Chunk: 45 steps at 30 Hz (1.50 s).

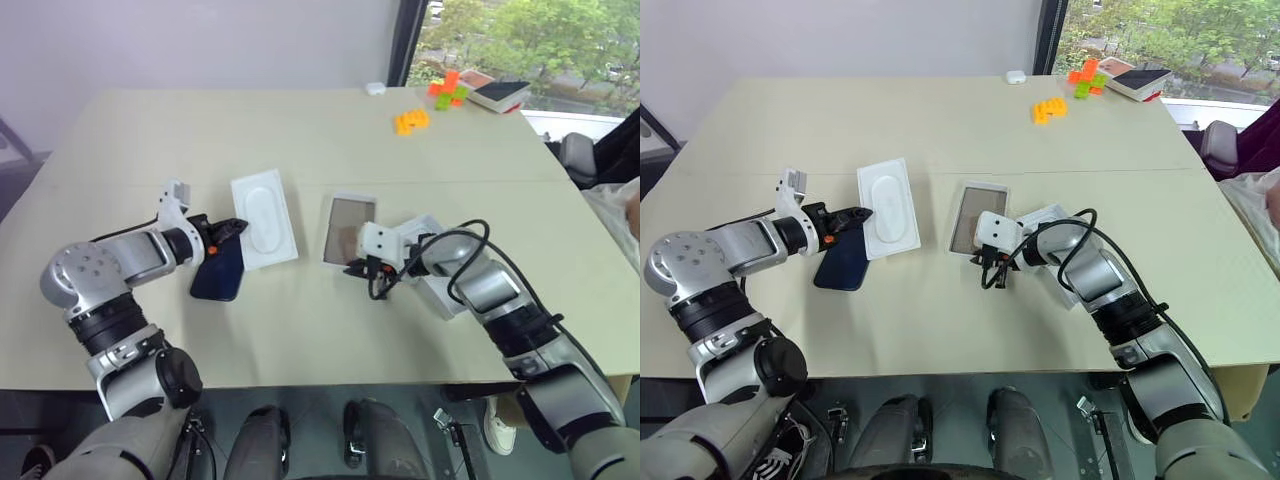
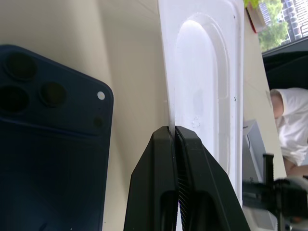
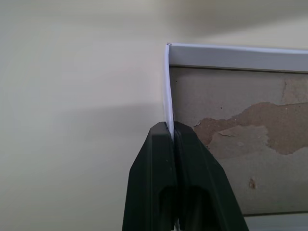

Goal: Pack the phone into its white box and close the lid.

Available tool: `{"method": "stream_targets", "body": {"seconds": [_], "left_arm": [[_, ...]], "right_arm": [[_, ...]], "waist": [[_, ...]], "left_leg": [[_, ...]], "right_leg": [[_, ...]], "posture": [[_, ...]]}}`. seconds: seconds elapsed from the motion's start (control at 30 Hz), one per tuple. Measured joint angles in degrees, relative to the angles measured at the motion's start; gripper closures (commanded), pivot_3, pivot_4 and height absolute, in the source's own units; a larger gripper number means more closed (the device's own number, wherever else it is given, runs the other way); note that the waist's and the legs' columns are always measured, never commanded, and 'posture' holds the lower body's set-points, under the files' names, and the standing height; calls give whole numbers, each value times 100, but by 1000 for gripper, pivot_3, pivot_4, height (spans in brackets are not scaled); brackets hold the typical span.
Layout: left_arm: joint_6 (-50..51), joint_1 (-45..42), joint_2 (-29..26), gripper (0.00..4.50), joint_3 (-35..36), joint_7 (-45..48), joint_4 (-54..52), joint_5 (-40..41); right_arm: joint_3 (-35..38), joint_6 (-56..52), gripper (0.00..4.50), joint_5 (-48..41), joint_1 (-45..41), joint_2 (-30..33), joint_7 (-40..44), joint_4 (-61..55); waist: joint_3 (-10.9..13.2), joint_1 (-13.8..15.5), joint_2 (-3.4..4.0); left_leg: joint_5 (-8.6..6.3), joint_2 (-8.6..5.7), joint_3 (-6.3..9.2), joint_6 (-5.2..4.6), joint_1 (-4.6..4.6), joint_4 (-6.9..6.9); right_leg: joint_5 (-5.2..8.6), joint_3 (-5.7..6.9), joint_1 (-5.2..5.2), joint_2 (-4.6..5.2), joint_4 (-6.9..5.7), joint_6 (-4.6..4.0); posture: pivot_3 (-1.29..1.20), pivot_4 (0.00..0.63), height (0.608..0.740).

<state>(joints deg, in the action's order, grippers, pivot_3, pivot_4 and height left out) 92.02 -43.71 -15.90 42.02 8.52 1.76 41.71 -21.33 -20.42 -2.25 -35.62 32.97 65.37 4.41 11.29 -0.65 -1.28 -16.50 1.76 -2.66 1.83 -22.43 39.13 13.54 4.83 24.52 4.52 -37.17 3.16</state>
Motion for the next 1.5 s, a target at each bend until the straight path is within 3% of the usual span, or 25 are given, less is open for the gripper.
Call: {"method": "stream_targets", "body": {"seconds": [0.13, 0.37, 0.47, 0.57, 0.73, 0.9, 1.07, 1.5], "left_arm": [[0, -175, -62, 4500, 48, -24, 36, 4], [0, -178, 100, 4500, -210, -167, -23, 131], [0, -178, 227, 4500, -299, -289, -29, 303], [0, -175, 266, 4500, -334, -429, -28, 519], [0, -33, 267, 4500, -600, -560, -123, 857], [0, 92, 565, 4500, -735, -805, -254, 964], [0, 217, 1055, 4500, -829, -1111, -268, 1033], [0, 227, 1264, 4500, -1089, -1417, 10, 1001]], "right_arm": [[3, -2, 4477, -316, 287, 99, 362, -562], [-27, -146, 4477, -317, 308, -125, 27, -655], [-40, -212, 3579, -299, 307, -276, -114, -658], [-51, -325, 2125, -314, 313, -267, -121, -708], [42, -374, 2125, -400, 303, -54, 29, -754], [733, -319, 2125, -929, 182, 377, 443, -673], [1372, 470, 2125, -1179, 223, 653, 690, -238], [1382, 905, 2125, -1095, 369, 563, 440, 88]], "waist": [[0, 0, -1], [1, 0, -1], [1, 1, -1], [1, 1, -1], [1, 4, -1], [2, 21, -3], [2, 12, -3], [3, 25, -2]], "left_leg": [[0, -1, -2, 0, 0, 1], [2, 1, 4, 4, 2, 1], [2, 0, 2, 4, 1, 1], [2, -1, 2, 4, 1, 1], [2, -1, 2, 3, 1, 1], [-6, -4, 3, -12, 0, 1], [-22, -4, -1, -40, 1, 1], [-19, -3, -1, -34, 1, 3]], "right_leg": [[0, -1, -1, 3, 1, 0], [0, 0, -1, 0, -4, -1], [-1, -1, -1, 2, -2, -1], [0, 0, -1, 3, -2, -1], [-1, 0, -1, 3, -1, -1], [0, 0, -2, 4, 1, -1], [0, 0, -3, 3, 4, 0], [0, -2, -3, 0, 1, 0]], "posture": [[0, 150, 740], [0, 150, 740], [0, 150, 740], [0, 150, 740], [0, 150, 740], [0, 150, 740], [0, 150, 740], [0, 150, 740]]}}
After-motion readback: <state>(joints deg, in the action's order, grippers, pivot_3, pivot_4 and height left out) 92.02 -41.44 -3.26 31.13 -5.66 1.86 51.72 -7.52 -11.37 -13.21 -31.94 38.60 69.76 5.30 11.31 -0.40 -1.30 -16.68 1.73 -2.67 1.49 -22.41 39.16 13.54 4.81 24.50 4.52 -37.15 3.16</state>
